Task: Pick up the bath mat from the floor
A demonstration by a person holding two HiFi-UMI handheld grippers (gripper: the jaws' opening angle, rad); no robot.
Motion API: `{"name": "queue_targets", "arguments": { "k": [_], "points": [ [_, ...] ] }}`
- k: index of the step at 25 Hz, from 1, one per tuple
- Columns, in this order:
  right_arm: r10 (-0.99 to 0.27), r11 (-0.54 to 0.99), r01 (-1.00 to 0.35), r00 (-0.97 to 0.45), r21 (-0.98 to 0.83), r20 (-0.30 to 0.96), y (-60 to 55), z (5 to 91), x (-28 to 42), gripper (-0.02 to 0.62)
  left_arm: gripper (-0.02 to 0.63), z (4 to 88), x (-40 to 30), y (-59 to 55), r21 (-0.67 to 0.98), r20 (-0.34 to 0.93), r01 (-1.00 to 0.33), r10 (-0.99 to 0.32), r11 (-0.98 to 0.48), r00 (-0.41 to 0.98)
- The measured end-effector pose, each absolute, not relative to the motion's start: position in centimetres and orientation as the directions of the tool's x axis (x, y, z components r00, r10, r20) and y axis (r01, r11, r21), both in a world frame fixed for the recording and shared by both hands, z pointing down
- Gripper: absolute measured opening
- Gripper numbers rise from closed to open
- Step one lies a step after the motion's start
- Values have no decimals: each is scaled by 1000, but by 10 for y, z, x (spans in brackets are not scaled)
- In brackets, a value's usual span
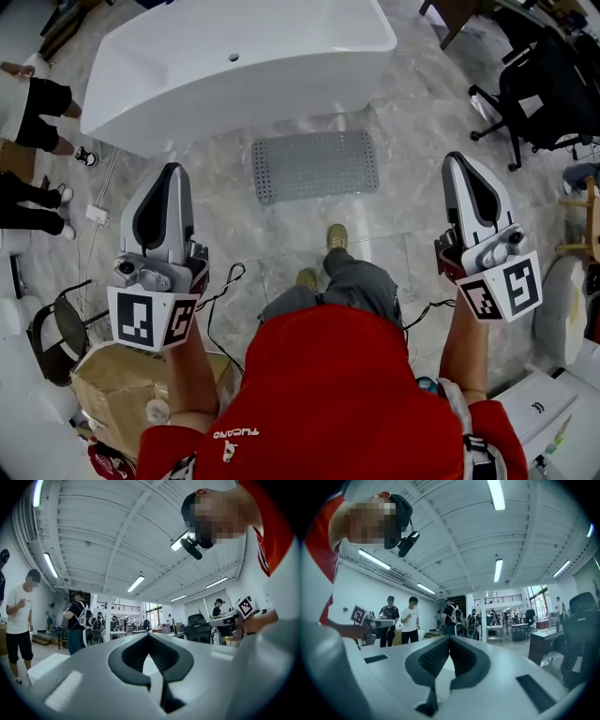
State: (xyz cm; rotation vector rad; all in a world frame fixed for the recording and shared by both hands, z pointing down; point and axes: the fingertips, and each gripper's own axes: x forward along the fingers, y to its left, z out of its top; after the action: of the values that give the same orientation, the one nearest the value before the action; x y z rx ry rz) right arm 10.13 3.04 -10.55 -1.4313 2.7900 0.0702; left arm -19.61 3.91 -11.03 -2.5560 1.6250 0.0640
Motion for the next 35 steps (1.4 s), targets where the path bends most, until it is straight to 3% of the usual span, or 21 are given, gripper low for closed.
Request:
{"name": "queue_targets", "arguments": {
  "k": [22,35],
  "points": [
    [-762,646,-761,-648,61,-9,-118,-90,147,2,5,-102,-156,-82,-91,-99,-948,-944,-306,315],
    [-806,591,-806,-588,35,67,-151,-21,138,3,5,-28,-175,-135,-62,-37,-942,-943,-329,332]
  ]
}}
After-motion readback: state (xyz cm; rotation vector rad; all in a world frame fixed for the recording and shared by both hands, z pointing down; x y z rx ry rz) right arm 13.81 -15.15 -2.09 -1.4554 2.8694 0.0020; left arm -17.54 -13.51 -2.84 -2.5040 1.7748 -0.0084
